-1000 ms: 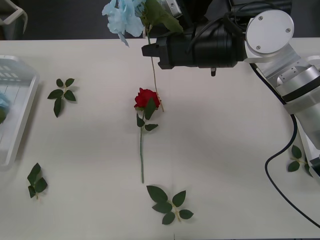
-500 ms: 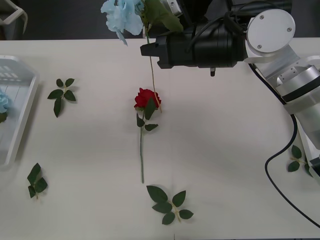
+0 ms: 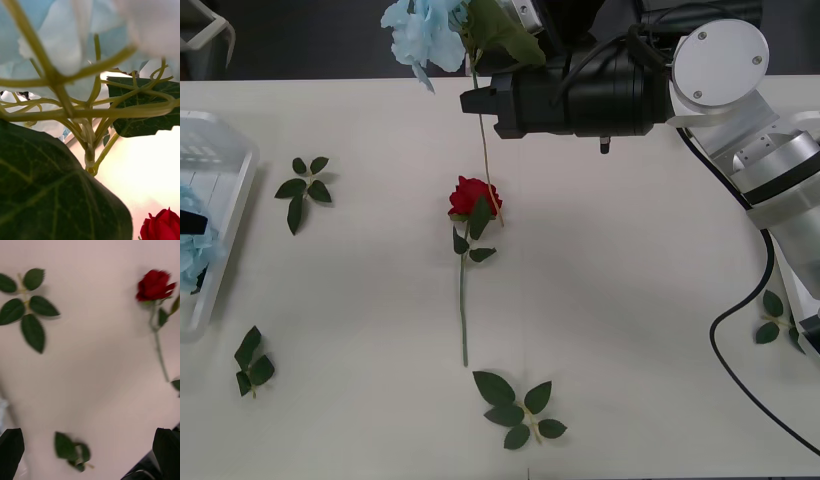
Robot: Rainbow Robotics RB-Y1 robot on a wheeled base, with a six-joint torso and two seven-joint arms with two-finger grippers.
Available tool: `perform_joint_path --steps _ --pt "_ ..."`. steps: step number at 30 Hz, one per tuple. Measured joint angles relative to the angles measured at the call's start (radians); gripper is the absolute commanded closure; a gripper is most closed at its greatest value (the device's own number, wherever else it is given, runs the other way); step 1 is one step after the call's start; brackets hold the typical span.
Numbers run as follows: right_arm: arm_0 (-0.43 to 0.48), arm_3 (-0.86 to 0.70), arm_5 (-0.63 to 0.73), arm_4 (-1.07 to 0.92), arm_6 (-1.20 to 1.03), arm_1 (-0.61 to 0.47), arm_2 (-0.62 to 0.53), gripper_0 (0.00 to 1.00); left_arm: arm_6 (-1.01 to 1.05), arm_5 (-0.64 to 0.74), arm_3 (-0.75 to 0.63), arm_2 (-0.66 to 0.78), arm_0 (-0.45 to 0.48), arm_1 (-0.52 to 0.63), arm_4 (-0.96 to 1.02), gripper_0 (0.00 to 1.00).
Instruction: Place the red flowers into the right box and the blue flowers into the left box. If a person shows an open palm, hand one flower to the person first, then continue sorting.
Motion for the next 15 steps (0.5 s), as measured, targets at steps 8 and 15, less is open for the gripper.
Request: perform_joint_path --steps 8,15 --pt "0.0 0.0 -0.026 0.0 0.0 0.0 0.001 1.0 0.0 -0.041 -0.044 0.001 0.014 -0.091 0.103 0.0" --pt "0.0 0.0 -0.027 -0.014 0.0 0.0 0.004 1.0 0.0 -0.234 -0.126 -0.053 0.005 -0.285 0.139 0.0"
